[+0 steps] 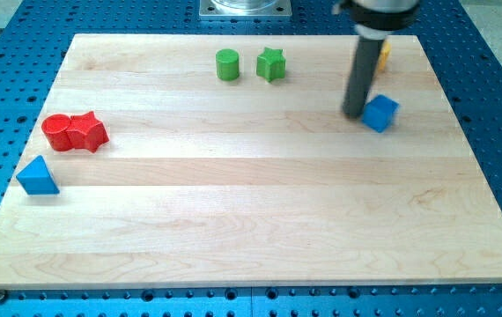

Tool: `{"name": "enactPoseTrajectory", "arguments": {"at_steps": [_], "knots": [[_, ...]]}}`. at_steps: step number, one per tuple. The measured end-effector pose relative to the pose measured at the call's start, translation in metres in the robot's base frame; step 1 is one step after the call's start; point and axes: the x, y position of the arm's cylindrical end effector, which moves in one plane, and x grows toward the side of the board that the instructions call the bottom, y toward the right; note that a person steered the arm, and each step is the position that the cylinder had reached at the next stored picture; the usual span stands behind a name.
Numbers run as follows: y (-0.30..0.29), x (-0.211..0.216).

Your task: Move your arm away from the cube

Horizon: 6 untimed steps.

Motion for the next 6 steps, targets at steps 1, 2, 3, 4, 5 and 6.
{"name": "enactPoseTrajectory", "arguments": {"at_steps": [1, 2, 3, 4, 5, 6], "knots": [[-0.012, 0.001], [-0.118, 0.058], [-0.268, 0.159], [-0.429, 0.17], [-0.48, 0.158], [-0.426, 0.129]]}}
